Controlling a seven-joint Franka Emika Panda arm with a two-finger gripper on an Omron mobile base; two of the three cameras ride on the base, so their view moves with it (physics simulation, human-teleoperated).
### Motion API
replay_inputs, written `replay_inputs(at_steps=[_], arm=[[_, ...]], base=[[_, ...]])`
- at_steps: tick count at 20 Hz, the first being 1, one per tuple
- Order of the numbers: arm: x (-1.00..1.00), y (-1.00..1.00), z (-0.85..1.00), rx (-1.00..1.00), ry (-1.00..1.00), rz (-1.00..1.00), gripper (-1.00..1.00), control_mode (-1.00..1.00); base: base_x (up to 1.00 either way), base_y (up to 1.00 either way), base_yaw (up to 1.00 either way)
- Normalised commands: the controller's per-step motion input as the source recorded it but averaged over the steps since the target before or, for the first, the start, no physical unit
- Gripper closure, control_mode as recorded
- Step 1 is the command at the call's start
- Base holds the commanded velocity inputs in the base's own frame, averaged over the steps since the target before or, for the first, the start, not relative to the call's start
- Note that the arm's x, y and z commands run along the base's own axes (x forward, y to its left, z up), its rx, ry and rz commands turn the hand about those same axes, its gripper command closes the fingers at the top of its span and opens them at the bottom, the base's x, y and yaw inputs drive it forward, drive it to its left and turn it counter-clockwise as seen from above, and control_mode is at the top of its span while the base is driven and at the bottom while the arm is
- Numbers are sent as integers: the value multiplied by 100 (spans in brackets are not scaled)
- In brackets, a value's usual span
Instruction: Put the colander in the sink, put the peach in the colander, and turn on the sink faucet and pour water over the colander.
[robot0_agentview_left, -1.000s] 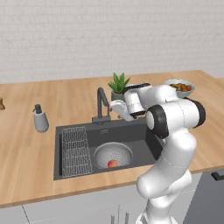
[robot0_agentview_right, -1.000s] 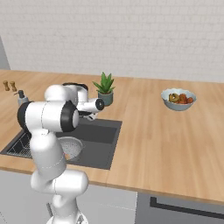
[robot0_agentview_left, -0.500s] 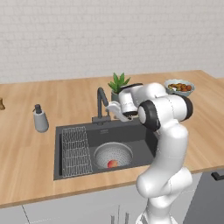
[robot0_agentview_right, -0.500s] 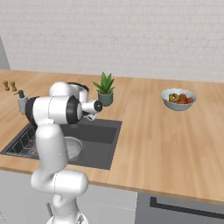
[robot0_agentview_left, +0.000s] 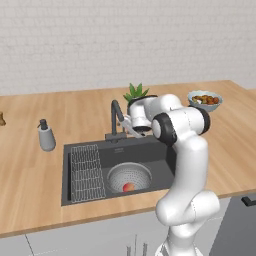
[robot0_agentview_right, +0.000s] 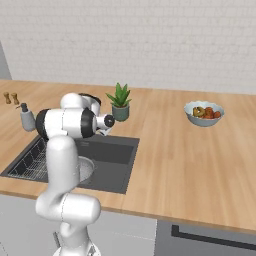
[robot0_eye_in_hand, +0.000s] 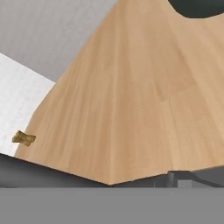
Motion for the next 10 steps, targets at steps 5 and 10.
replay_inputs(at_steps=[5,10], arm=[[31,4,-23,0,0,-10,-100,-100],[23,4,-30,0,0,-11,-100,-100]], base=[[0,0,0],[0,0,0]])
